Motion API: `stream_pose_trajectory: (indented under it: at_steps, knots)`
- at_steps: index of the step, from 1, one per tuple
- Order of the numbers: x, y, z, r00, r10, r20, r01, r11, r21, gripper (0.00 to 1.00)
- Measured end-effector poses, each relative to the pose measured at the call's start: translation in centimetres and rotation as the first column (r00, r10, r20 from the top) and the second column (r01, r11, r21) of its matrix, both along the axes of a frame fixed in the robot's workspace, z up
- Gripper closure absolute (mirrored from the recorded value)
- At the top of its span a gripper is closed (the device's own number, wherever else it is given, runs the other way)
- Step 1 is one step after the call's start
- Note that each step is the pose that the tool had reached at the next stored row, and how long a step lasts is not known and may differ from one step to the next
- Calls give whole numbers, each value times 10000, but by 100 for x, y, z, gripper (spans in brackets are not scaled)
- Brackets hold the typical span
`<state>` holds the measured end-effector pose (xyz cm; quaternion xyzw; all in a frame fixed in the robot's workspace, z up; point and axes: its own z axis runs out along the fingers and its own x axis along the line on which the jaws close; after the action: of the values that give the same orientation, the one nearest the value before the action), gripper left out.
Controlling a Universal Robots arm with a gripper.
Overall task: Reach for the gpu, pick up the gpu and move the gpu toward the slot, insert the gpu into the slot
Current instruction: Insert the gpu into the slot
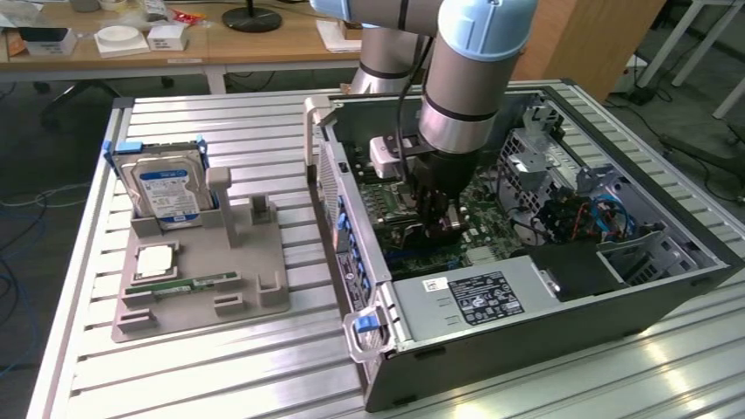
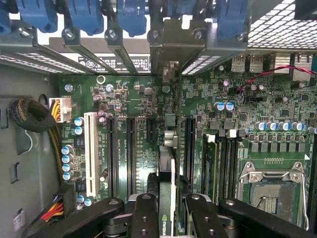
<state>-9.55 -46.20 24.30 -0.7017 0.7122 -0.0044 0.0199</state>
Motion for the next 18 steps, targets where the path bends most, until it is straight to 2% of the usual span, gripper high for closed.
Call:
stream_pose_trajectory:
  at_steps: [5,11,18]
  knots:
    - [0,0,-3,10000,0,0,0,10000,3,74]
    - [1,-1,-31,10000,0,6,0,10000,51,74]
    - [0,0,-31,10000,0,2,0,10000,54,74]
